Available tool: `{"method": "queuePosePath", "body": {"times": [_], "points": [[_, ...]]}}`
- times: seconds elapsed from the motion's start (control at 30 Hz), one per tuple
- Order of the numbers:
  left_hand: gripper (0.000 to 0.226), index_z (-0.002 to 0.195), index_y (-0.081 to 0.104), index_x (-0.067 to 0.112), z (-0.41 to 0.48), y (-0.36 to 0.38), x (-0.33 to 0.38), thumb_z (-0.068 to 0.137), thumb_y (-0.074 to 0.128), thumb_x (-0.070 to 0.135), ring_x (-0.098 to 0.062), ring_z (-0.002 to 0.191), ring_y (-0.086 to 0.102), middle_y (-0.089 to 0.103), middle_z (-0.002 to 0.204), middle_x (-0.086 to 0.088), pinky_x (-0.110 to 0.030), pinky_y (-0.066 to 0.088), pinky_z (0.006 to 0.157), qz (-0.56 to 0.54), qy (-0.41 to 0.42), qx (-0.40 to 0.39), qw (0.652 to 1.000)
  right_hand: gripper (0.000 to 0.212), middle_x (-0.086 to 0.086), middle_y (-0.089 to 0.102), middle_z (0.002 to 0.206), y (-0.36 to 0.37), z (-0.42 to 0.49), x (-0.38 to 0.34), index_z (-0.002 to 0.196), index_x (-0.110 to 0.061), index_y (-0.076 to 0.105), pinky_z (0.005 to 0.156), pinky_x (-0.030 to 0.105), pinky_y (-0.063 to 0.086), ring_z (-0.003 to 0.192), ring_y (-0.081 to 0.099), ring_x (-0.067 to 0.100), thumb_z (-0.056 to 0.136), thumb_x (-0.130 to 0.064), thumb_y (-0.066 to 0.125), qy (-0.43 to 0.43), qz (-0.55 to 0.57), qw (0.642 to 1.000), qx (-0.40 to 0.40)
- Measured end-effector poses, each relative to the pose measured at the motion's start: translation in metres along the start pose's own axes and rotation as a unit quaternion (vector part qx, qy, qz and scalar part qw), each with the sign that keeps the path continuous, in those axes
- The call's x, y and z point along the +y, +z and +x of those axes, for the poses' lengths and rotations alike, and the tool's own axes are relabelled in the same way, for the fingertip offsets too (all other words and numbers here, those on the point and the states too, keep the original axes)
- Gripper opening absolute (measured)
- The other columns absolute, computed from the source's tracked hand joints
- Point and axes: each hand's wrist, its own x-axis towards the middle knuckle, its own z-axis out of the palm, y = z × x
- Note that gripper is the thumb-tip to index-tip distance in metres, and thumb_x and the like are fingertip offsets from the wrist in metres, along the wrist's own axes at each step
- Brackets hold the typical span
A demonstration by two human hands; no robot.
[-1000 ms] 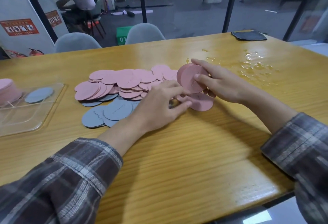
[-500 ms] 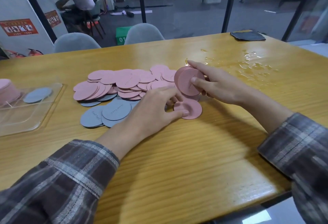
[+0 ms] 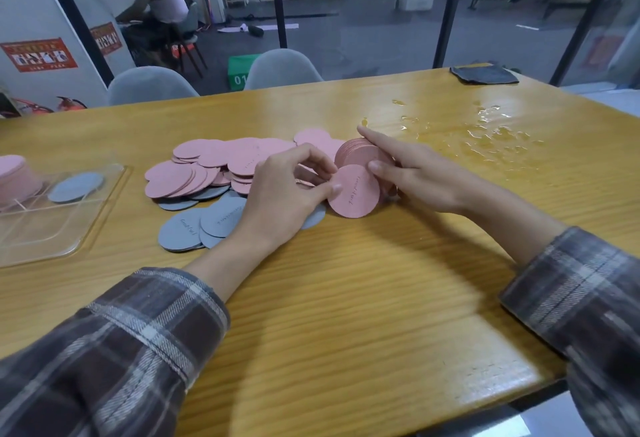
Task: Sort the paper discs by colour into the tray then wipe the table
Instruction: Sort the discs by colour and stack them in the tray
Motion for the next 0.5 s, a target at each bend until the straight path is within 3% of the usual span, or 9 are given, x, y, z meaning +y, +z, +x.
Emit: {"method": "queuePosePath", "body": {"times": [0.07, 0.1, 0.17, 0.3, 0.4, 0.5], "points": [[0.022, 0.085, 0.073, 0.019, 0.004, 0.005, -0.003, 0.076, 0.089, 0.007, -0.008, 0.077, 0.073, 0.075, 0.083, 0.007, -0.032, 0.063, 0.075, 0.006, 0.006, 0.017, 1.0, 0.053, -0.01, 0.06, 0.13, 0.001, -0.001, 0.0, 0.161, -0.031, 0.027, 0.103, 0.027, 0.043, 0.116, 0.056, 0.008, 0.111, -0.025, 0.043, -0.002, 0.021, 1.0, -0.004], [0.021, 0.085, 0.073, 0.018, 0.005, 0.007, -0.004, 0.076, 0.089, 0.007, -0.009, 0.077, 0.074, 0.074, 0.082, 0.008, -0.035, 0.064, 0.075, 0.006, 0.008, 0.024, 1.0, 0.052, -0.012, 0.049, 0.149, 0.001, -0.001, -0.001, 0.161, -0.03, 0.027, 0.115, 0.026, 0.034, 0.134, 0.046, 0.004, 0.111, -0.028, 0.041, -0.005, 0.024, 1.0, -0.005], [0.019, 0.084, 0.074, 0.016, 0.008, 0.011, -0.005, 0.077, 0.089, 0.007, -0.009, 0.078, 0.073, 0.073, 0.08, 0.008, -0.039, 0.065, 0.072, 0.004, 0.015, 0.037, 0.999, 0.053, -0.015, 0.031, 0.163, 0.001, -0.002, -0.003, 0.162, -0.027, 0.026, 0.122, 0.022, 0.021, 0.147, 0.028, -0.003, 0.111, -0.034, 0.038, -0.01, 0.027, 1.0, -0.009], [0.017, 0.083, 0.073, 0.011, 0.011, 0.015, -0.004, 0.078, 0.088, 0.005, -0.014, 0.08, 0.074, 0.073, 0.08, 0.003, -0.04, 0.065, 0.062, -0.016, 0.015, 0.055, 0.998, 0.063, -0.009, 0.036, 0.161, 0.001, -0.002, -0.004, 0.163, -0.025, 0.019, 0.11, 0.016, 0.029, 0.143, 0.037, 0.005, 0.108, -0.034, 0.047, -0.014, -0.056, 0.998, -0.013], [0.016, 0.083, 0.073, 0.013, 0.015, 0.018, -0.005, 0.079, 0.087, 0.007, -0.013, 0.081, 0.073, 0.073, 0.081, 0.005, -0.041, 0.065, 0.067, -0.003, 0.026, 0.062, 0.998, 0.065, -0.007, 0.049, 0.147, 0.0, 0.001, -0.001, 0.163, -0.025, 0.02, 0.097, 0.02, 0.035, 0.122, 0.05, 0.01, 0.106, -0.029, 0.052, -0.01, -0.072, 0.997, -0.004], [0.012, 0.087, 0.074, 0.014, 0.016, 0.018, -0.01, 0.083, 0.085, 0.014, -0.009, 0.078, 0.067, 0.07, 0.085, 0.005, -0.034, 0.06, 0.07, 0.053, 0.079, 0.051, 0.994, 0.063, -0.007, 0.054, 0.133, -0.006, 0.003, 0.003, 0.162, -0.025, 0.024, 0.09, 0.022, 0.041, 0.107, 0.054, 0.009, 0.106, -0.027, 0.053, -0.002, -0.059, 0.997, 0.039]]}}
